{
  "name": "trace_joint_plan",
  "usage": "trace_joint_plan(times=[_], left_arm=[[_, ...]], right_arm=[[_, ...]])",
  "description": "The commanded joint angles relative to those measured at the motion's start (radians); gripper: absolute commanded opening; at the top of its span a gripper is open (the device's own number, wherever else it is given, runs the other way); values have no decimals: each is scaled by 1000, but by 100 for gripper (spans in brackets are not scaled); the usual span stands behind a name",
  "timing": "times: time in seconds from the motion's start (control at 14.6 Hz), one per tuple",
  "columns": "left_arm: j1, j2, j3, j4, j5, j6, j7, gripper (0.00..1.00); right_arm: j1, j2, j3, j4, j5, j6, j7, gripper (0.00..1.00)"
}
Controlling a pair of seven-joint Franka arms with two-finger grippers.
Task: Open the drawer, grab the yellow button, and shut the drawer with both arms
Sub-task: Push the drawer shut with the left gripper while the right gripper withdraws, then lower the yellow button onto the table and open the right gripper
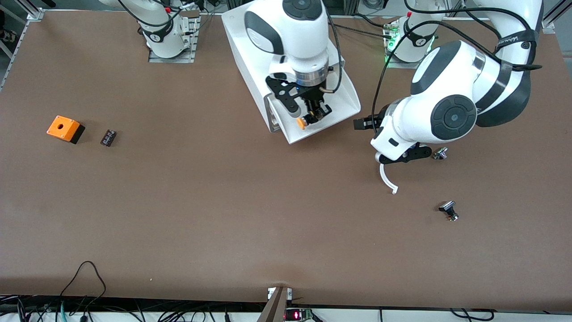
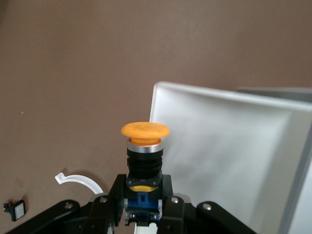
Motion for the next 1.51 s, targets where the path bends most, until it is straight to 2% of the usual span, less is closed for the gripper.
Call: trace_joint_plan(times=[0.0, 0.21, 0.48, 0.68, 0.89, 1.16, 1.44], left_arm=[[-22, -6, 2, -32, 14, 57, -93, 100], [-25, -20, 1, -112, 26, 161, -145, 100], [-38, -81, 1, -302, 28, 368, -147, 100], [-86, -93, 1, -371, 29, 445, -226, 100], [-120, -89, 1, -396, 31, 452, -283, 100], [-175, -90, 1, -429, 31, 452, -323, 100], [-192, -99, -1, -431, 29, 441, -365, 100]], right_arm=[[-70, -43, 4, -5, 47, -62, -190, 0], [-165, -72, 0, -8, 87, -128, -468, 0], [-280, -89, -15, -14, 84, -249, -808, 0], [-302, -118, -127, -83, 82, -264, -1070, 0], [-303, -164, -242, -212, 85, -194, -1282, 0], [-303, -207, -342, -388, 87, -45, -1464, 0], [-303, -267, -420, -678, 90, 264, -1617, 0]])
